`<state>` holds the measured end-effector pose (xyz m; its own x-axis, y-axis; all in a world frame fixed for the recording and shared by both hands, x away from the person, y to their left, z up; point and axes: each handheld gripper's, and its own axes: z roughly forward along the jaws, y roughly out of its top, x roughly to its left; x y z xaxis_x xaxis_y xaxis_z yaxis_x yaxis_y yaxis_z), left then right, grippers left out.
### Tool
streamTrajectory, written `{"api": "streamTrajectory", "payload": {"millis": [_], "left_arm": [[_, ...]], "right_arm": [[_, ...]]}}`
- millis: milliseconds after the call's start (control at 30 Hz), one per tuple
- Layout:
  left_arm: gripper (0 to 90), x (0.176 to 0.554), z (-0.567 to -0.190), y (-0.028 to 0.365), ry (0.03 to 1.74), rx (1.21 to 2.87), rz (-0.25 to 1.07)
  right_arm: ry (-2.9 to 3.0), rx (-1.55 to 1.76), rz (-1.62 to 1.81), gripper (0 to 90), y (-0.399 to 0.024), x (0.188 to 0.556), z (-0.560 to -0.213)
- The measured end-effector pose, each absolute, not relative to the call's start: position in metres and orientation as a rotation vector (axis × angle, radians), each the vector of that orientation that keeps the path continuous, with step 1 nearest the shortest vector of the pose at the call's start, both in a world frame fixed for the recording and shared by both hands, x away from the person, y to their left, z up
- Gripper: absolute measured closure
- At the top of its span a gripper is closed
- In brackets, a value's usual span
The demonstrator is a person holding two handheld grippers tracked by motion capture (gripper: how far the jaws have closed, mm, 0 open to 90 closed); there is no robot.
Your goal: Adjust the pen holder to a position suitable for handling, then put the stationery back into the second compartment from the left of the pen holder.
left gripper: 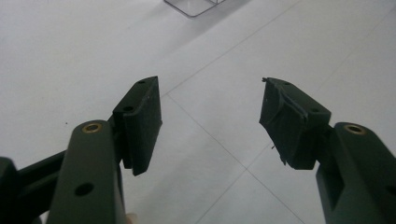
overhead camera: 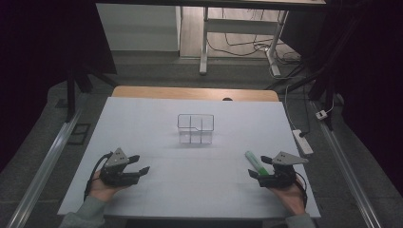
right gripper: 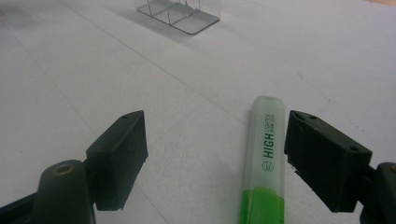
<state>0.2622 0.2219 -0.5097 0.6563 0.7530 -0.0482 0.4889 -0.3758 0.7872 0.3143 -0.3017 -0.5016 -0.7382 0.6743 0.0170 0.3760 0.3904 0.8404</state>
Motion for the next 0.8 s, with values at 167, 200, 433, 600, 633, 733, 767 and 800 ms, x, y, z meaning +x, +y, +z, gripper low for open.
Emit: {"api": "streamTrajectory", "payload": {"millis": [167, 200, 433, 600, 633, 733, 767, 800], "left_arm": [[37.1, 0.264, -0.512, 0.224, 0.973, 2.055, 0.406], [36.9, 0.263, -0.512, 0.225, 0.975, 2.053, 0.409], [36.0, 0.263, -0.512, 0.225, 0.963, 2.060, 0.415], [35.8, 0.263, -0.512, 0.225, 0.956, 2.063, 0.411], [35.8, 0.263, -0.513, 0.224, 0.953, 2.065, 0.412], [35.6, 0.264, -0.514, 0.224, 0.951, 2.077, 0.413], [35.5, 0.264, -0.514, 0.224, 0.950, 2.081, 0.415], [35.2, 0.264, -0.514, 0.224, 0.952, 2.081, 0.417]], "right_arm": [[2.320, 0.902, 1.273, 21.1, -0.299, 0.314, -0.500], [2.320, 0.899, 1.271, 21.1, -0.299, 0.313, -0.500], [2.306, 0.896, 1.271, 21.5, -0.296, 0.312, -0.496], [2.310, 0.902, 1.268, 23.1, -0.287, 0.313, -0.492], [2.316, 0.901, 1.268, 23.9, -0.285, 0.313, -0.492], [2.325, 0.918, 1.212, 25.0, -0.283, 0.315, -0.491], [2.321, 0.922, 1.200, 25.6, -0.282, 0.315, -0.491], [2.326, 0.926, 1.163, 25.6, -0.283, 0.315, -0.490]]}}
